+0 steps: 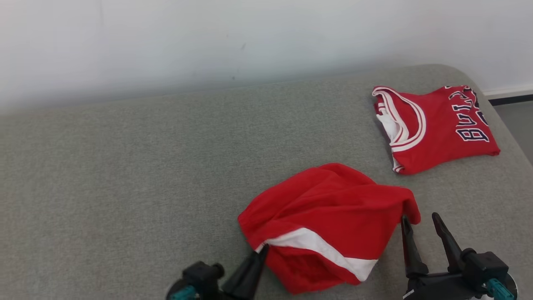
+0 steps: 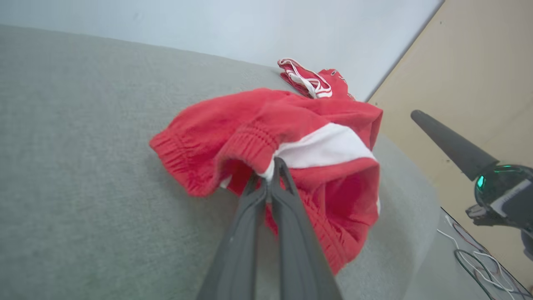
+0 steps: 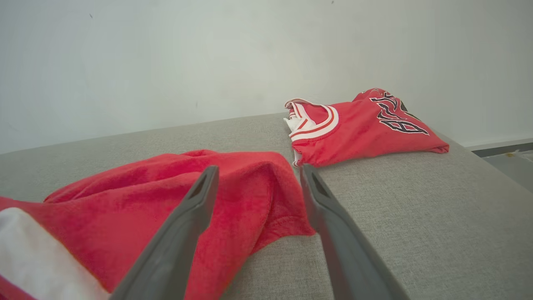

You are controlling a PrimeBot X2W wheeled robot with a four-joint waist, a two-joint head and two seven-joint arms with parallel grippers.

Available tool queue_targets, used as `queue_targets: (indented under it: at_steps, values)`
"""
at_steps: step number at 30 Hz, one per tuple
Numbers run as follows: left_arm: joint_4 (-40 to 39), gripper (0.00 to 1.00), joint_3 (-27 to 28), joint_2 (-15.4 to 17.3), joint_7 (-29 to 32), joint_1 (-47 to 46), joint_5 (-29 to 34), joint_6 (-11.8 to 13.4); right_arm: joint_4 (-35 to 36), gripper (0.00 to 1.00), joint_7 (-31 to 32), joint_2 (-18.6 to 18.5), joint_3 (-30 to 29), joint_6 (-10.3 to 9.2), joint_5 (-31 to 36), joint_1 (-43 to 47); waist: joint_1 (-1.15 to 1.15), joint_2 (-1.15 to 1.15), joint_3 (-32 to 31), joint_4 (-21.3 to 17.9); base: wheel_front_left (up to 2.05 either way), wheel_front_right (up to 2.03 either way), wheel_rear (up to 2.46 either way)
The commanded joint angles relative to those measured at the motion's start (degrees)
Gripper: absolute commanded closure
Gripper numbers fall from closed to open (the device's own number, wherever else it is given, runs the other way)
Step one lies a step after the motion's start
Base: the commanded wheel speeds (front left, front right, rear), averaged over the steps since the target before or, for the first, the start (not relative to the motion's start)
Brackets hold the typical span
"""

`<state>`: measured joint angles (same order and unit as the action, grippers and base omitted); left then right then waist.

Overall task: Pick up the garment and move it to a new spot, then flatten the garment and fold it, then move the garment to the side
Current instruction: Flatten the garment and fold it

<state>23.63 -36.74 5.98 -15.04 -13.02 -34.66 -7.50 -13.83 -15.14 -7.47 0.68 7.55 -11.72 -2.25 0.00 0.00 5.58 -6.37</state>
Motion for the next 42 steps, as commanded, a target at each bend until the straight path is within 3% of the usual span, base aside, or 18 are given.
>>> queue_targets:
  at_steps: [1,7,15,18,25,26,27,28,29,38,41,42]
  values:
    - [-1.0,1.00,1.2,0.9,-0.1,-0.4,1.2,0.1,0.1,0.00,-0.1,0.2,-0.2,-0.10,0.2,0.5,0.00,0.00,-0.1,1.1,0.00,0.00,0.00]
    - [-6.5,1.00,6.1,6.3,-0.1,-1.4,4.3,0.1,-0.5,0.00,0.0,0.6,0.0,-0.10,0.0,0.9,0.00,0.00,-0.8,4.1,0.00,0.00,0.00]
    - [-7.9,1.00,5.3,14.6,-0.1,1.8,7.1,0.1,-1.9,0.00,-0.1,1.1,0.8,-0.10,-0.6,1.2,0.00,0.00,-1.5,5.0,0.00,0.00,0.00]
    - [-5.8,1.00,2.8,15.1,-0.1,3.5,7.2,0.1,-2.2,0.00,-0.1,1.1,0.8,-0.10,-0.8,1.4,0.00,0.00,-1.4,4.8,0.00,0.00,0.00]
    - [0.3,1.00,1.6,12.6,-0.1,5.9,4.6,0.1,-2.5,0.00,-0.1,0.5,0.2,-0.10,-1.0,2.1,0.00,0.00,-2.2,5.2,0.00,0.00,0.00]
    - [0.2,0.75,2.6,12.2,-0.1,6.0,4.3,0.1,-2.4,0.00,-0.1,0.5,0.1,-0.10,-1.1,2.1,0.00,0.00,-2.4,5.5,0.00,0.00,0.00]
    - [0.2,0.75,2.6,12.2,-0.1,6.0,4.3,0.1,-2.4,0.00,-0.1,0.5,0.1,-0.10,-1.1,2.1,0.00,0.00,-2.4,5.5,0.00,0.00,0.00]
    - [-0.3,0.53,3.8,11.8,-0.1,6.0,4.2,0.1,-2.4,0.00,-0.1,0.5,-0.1,-0.10,-1.1,2.3,0.00,0.00,-2.6,5.8,0.00,0.00,0.00]
    - [-1.1,0.00,5.2,11.5,-0.1,6.3,4.0,0.1,-2.3,0.00,-0.1,0.5,-0.2,-0.10,-1.1,2.5,0.00,0.00,-2.8,6.2,0.00,0.00,0.00]
    - [-8.2,0.00,12.5,10.0,-0.1,10.3,5.1,0.1,-2.3,0.00,-0.1,0.5,0.4,-0.10,-1.5,3.5,0.00,0.00,-4.1,9.1,0.00,0.00,0.00]
    - [-9.9,0.00,17.0,8.6,-0.1,12.2,6.7,0.1,-2.3,0.00,-0.1,0.3,0.6,-0.10,-1.7,3.8,0.00,0.00,-4.1,9.5,0.00,0.00,0.00]
    - [-11.1,0.00,20.8,7.0,-0.1,13.3,9.1,0.2,-2.3,0.00,-0.1,-0.3,0.8,-0.10,-2.2,4.6,0.00,0.00,-4.0,9.7,0.00,0.00,0.00]
